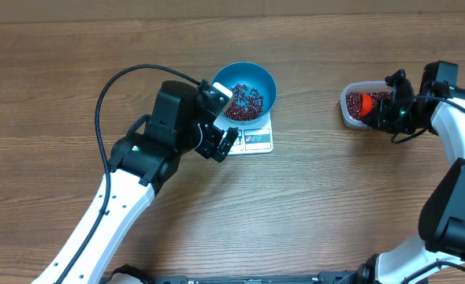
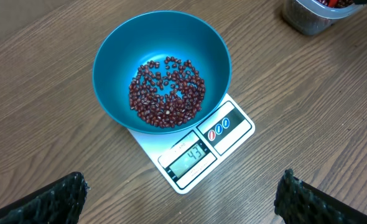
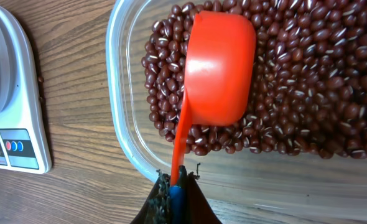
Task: Scoop item into bowl and weigh 150g on scale
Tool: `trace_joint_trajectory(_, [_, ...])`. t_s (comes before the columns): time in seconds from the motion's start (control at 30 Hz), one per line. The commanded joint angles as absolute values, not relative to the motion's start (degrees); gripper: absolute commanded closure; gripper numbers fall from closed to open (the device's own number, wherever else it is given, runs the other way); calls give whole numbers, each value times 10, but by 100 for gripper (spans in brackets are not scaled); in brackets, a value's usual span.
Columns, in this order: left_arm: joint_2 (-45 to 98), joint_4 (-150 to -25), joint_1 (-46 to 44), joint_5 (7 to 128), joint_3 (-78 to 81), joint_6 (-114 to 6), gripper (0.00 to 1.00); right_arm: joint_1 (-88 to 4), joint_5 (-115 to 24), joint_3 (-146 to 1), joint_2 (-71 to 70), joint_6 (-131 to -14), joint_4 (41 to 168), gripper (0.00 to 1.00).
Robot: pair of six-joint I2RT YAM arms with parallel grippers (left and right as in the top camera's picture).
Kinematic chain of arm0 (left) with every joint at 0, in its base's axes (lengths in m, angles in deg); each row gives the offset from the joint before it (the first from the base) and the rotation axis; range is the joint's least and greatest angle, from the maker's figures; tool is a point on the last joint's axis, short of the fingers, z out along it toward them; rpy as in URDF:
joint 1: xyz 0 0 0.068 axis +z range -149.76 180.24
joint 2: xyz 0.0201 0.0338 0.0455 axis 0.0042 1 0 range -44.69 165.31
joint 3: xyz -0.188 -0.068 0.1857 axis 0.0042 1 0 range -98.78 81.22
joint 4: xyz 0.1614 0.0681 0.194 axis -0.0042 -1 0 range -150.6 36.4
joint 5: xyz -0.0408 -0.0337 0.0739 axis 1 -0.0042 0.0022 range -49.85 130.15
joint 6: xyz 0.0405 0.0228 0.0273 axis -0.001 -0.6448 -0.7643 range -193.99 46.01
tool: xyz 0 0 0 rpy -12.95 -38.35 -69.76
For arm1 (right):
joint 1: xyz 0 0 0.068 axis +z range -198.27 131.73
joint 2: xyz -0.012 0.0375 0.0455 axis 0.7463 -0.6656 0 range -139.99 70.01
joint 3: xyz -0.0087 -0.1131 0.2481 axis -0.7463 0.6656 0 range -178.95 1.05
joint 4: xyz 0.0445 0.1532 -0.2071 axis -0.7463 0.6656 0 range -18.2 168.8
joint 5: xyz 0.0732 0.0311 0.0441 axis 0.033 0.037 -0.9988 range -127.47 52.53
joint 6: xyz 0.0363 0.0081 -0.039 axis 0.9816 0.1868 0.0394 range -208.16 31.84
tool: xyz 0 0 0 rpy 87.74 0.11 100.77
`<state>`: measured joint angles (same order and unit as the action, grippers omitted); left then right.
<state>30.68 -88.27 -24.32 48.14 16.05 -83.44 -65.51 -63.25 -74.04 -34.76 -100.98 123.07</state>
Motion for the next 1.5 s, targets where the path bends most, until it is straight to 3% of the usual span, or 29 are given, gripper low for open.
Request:
trace_joint_trajectory(0.0, [295, -881, -242, 490, 161, -845, 0, -654, -654, -751, -365, -993, 1234, 96])
trace_joint_trajectory(1.47, [295, -881, -242, 490, 161, -845, 0, -818, -937, -751, -365, -989, 1247, 96])
